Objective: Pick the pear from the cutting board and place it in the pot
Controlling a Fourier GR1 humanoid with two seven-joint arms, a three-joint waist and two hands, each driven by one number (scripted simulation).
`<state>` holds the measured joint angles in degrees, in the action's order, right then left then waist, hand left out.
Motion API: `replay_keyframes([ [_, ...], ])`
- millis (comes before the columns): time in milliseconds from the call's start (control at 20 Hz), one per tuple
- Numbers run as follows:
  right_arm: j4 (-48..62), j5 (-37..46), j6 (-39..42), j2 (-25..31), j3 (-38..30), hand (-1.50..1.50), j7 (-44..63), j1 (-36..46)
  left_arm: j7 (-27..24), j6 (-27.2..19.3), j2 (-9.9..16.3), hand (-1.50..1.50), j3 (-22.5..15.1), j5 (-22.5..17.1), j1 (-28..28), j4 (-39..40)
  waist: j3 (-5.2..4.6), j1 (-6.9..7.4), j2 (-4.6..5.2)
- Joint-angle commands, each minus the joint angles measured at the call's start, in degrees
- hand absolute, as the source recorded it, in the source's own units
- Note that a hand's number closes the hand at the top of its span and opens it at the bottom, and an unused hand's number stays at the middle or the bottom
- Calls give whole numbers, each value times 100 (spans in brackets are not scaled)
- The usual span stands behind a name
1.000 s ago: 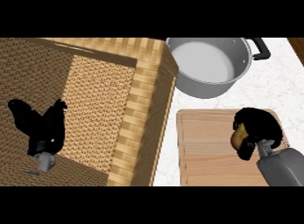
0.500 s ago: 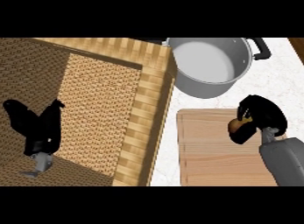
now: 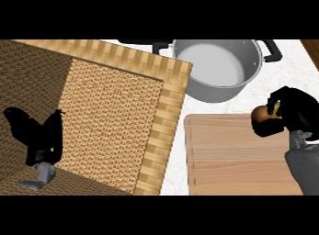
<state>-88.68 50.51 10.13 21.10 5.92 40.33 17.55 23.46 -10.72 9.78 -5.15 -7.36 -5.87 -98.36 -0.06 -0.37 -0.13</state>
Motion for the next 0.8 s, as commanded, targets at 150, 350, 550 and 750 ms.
replay_keyframes([
  [150,-1534,-286,327,418,-474,150,-21,155,-608,271,11,0,164,-21,-160,320,-1,-37,-4],
  [350,-2258,-334,642,743,-579,150,-49,565,-245,167,69,0,45,-96,-50,-166,-3,3,-21],
  [550,-2311,-525,613,560,-656,150,-48,1388,-258,184,180,0,73,-145,-107,-107,-2,82,5],
  [750,-2082,-784,1079,430,-678,150,366,2371,-532,76,-10,0,-123,-72,-243,237,-6,76,18],
])
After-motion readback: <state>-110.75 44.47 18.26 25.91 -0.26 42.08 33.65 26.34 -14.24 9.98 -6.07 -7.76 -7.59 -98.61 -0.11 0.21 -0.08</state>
